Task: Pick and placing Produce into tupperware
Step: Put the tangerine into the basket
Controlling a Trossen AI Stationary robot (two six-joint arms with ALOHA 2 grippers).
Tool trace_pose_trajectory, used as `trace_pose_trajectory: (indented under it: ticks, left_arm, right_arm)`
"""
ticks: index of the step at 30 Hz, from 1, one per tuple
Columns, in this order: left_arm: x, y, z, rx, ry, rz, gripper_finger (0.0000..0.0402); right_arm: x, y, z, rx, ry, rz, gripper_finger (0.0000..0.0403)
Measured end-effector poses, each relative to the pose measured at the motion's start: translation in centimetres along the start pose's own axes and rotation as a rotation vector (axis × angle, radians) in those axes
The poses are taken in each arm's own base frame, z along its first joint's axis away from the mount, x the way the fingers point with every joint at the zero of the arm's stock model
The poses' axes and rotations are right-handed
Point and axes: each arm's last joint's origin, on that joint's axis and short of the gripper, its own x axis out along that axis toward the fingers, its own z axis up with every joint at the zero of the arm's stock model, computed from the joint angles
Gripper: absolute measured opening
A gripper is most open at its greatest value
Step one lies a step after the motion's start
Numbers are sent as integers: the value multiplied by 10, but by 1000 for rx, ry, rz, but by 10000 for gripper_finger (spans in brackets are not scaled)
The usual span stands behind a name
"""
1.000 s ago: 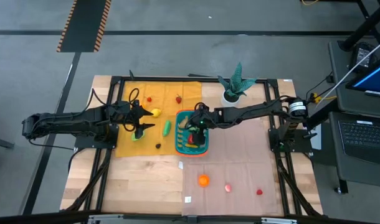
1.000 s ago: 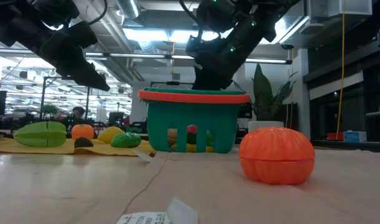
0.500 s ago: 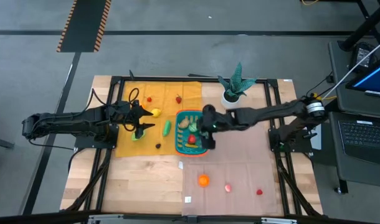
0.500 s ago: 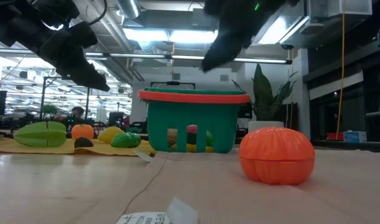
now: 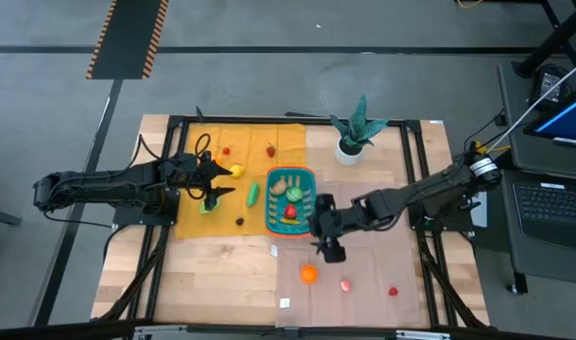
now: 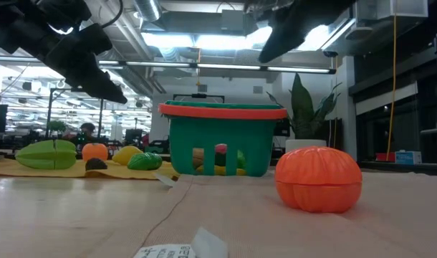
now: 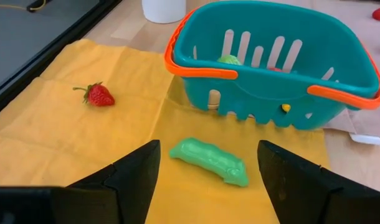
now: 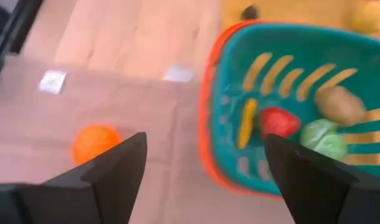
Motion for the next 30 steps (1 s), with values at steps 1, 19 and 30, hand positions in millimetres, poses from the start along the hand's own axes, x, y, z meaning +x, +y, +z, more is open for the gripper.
trace_pose_trajectory:
  ticks: [1,19,30]
  left_arm:
    - [0,0,0,-4,-1,0,261]
    - [0,0,0,-80,0,1,261]
    - [0,0,0,-75,5,1,261]
  right_arm:
    - [-1,4,-1,-10,8,-6,324]
    - [42,52,-1,-22,131,43,324]
    - [79,78,9,-38,299,33,324]
